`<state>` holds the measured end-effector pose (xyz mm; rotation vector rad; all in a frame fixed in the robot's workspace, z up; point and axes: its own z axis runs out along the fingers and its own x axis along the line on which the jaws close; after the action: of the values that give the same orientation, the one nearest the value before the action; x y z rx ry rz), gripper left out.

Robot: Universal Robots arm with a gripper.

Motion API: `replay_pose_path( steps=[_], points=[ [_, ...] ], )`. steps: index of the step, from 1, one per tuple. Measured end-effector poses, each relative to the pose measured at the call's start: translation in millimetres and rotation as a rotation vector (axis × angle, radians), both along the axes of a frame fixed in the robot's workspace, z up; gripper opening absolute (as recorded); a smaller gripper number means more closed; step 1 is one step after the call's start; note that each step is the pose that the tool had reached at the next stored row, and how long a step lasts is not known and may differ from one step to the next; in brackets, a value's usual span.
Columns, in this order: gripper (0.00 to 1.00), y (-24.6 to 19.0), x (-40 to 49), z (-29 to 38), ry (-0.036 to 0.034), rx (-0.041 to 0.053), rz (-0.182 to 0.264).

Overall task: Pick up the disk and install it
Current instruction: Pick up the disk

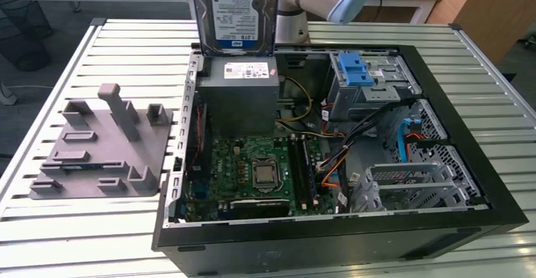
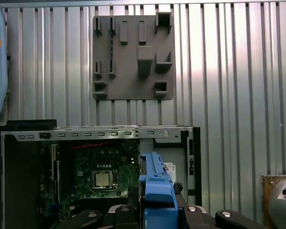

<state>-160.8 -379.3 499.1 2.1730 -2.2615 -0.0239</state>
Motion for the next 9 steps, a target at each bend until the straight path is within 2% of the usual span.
replay_pose_path(
  steps=[9],
  points=[
    [0.36,-25.2,0.0,-3.4,0.0001,-0.0001,-0.004]
  ],
)
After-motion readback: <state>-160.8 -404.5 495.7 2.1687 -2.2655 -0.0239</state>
